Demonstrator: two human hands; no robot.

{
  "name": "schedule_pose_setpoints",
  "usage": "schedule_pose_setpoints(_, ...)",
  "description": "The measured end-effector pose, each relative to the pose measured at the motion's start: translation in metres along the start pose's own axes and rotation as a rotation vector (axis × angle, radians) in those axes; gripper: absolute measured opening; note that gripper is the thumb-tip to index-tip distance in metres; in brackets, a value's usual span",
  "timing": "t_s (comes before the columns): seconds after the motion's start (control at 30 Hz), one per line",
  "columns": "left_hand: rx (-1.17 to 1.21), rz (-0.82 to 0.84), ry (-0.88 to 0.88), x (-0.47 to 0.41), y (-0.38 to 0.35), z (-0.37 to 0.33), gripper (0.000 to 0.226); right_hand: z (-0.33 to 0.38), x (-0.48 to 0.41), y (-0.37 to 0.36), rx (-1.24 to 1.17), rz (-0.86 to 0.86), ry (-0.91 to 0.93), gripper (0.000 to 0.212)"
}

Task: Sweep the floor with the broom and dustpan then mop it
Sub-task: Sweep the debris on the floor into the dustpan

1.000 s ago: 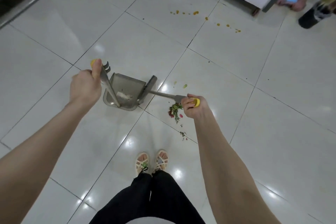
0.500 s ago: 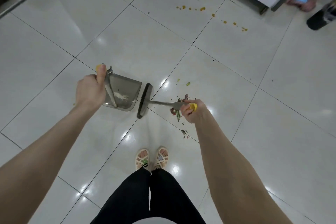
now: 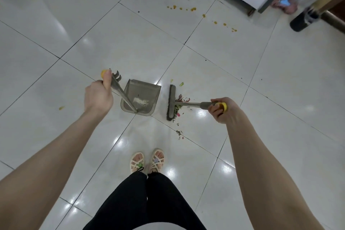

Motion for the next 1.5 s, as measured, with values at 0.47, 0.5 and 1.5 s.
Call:
schedule_pose_setpoints(0.47, -0.031, -0.017, -0.062, 0.000, 0.052, 0.010, 0.082, -0.061, -0.005, -0.047, -0.117, 0.187, -0.059, 0.004)
schedule_pose_setpoints(0.5, -0.033, -0.015, -0.067, -0.001, 0.057, 0.011, 0.083, -0.067, -0.010, -0.052, -0.127, 0.194, -0.065, 0.008)
schedule_pose_setpoints(1.5, -0.041, -0.071, 0.094, 0.125, -0.049, -0.029, 0.064, 0.036, 0.001, 0.105, 0.093, 0.181, -0.086, 0.020)
Point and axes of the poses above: each hand's wrist, its own x-axis away from the middle knuckle, its own y-axis out of the back of the hand, z = x × y, the point moved 4 cm from there along -x, towards the middle knuckle, and after that the axes turned 9 degrees about y, right-handed, at the moved point
